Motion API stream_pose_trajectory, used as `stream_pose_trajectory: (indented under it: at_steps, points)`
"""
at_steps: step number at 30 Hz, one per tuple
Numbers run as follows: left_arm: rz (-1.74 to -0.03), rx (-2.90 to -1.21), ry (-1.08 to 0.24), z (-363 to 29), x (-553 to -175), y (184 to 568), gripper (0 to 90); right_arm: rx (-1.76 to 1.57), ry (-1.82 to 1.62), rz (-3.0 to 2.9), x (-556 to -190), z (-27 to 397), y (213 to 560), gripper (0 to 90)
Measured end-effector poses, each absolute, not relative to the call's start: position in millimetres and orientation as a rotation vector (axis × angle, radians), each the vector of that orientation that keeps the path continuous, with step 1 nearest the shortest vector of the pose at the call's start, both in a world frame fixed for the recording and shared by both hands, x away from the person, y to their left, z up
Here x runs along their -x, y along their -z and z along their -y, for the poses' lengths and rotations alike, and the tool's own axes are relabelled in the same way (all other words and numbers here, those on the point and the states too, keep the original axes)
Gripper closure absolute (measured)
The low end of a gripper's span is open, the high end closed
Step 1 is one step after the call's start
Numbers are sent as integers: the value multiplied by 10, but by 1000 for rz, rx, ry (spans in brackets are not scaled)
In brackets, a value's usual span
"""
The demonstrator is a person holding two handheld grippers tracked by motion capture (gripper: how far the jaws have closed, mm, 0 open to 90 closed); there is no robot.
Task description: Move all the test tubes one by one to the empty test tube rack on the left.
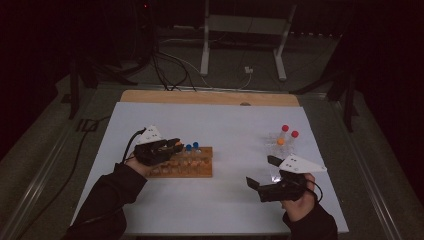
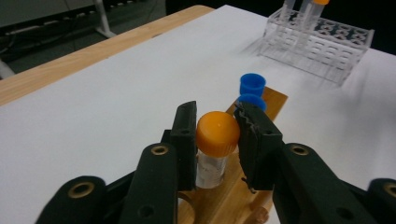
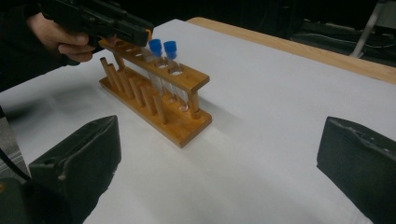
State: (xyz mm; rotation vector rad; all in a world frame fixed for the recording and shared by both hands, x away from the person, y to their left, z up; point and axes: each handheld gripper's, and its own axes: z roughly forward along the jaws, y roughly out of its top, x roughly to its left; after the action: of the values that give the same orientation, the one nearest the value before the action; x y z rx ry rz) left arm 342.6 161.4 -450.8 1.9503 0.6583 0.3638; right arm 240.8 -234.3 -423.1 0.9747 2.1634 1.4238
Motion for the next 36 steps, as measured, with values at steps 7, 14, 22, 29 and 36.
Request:
stream_pose_trajectory:
  at_steps: [7, 14, 22, 29, 36]
  points:
    - [-617, -1915, -347, -1669, -3278, 4390, 367, -996, -1462, -2096, -2489, 2573, 4064, 0]
    - [-596, -1913, -294, -1720, -3090, 4328, 130, -1011, -1383, -2034, -2659, 2824, 3985, 0]
    - [-578, -1897, -255, -1773, -2892, 4378, 27, -1187, -1282, -1998, -2927, 2976, 4186, 41]
    - [-587, -1897, -252, -1821, -2790, 4422, 27, -1271, -1171, -2025, -3107, 3042, 4417, 184]
    - [-592, -1895, -245, -1849, -2778, 4450, 27, -1304, -1031, -2075, -3220, 3049, 4547, 381]
